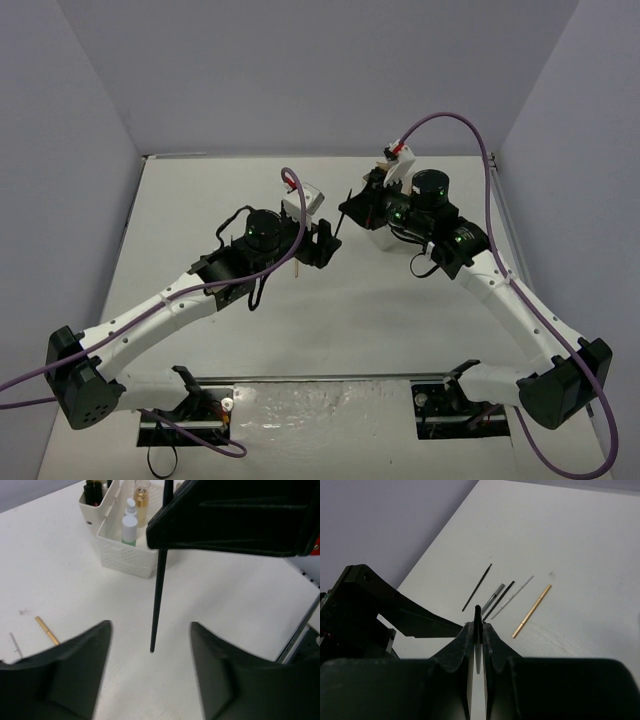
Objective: Organize the makeup
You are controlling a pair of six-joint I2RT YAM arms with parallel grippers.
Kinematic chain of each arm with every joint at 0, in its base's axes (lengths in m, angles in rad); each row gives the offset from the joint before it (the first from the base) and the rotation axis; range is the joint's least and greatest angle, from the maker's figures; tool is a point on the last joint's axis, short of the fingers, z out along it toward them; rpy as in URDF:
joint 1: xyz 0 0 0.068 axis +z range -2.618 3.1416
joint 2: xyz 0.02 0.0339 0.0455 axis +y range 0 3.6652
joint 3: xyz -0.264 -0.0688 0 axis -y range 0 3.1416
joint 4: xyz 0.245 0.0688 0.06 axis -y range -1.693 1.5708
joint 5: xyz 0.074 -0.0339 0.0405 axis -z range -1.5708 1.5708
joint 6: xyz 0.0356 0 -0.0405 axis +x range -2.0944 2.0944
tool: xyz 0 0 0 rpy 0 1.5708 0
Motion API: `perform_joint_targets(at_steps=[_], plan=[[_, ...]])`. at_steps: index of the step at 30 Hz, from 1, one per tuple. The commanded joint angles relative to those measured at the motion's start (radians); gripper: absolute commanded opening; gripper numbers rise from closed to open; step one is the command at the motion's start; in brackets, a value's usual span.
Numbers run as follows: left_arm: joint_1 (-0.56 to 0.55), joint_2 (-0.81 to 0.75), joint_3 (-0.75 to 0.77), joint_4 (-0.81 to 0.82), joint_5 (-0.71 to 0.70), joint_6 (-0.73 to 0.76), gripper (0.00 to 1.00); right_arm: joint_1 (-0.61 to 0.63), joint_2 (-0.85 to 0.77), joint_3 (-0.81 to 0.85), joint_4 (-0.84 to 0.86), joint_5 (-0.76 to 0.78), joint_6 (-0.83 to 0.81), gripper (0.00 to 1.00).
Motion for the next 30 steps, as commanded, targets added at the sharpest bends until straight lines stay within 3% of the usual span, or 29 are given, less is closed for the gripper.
perform_joint_targets(at_steps=[1,2,5,7,11,18,30], plan=[[-0.002,-0.044,0.064,-0.072,-0.096,-0.022,0.75,-0.010,-0.021,0.028,0.020,0.166,-0.078,0.00],[0.003,-0.059,0.066,-0.098,-0.134,-0.025,0.88,-0.015,-0.024,0.038,0.005,0.212,-0.109,0.00],[0.032,-0.092,0.083,-0.237,-0.228,-0.035,0.97,-0.037,-0.031,0.052,-0.047,0.429,-0.168,0.00],[0.082,-0.118,0.100,-0.337,-0.244,-0.044,0.97,-0.072,-0.033,0.051,-0.049,0.539,-0.200,0.00],[0.264,-0.189,0.108,-0.496,-0.179,-0.091,0.97,-0.195,-0.014,0.059,-0.048,0.600,-0.235,0.00],[0.493,-0.246,0.027,-0.582,-0.098,-0.031,0.97,-0.282,0.052,0.051,0.094,0.705,-0.267,0.00],[0.538,-0.316,-0.137,-0.496,-0.123,0.010,0.97,-0.383,0.148,-0.030,0.336,0.695,-0.259,0.00]])
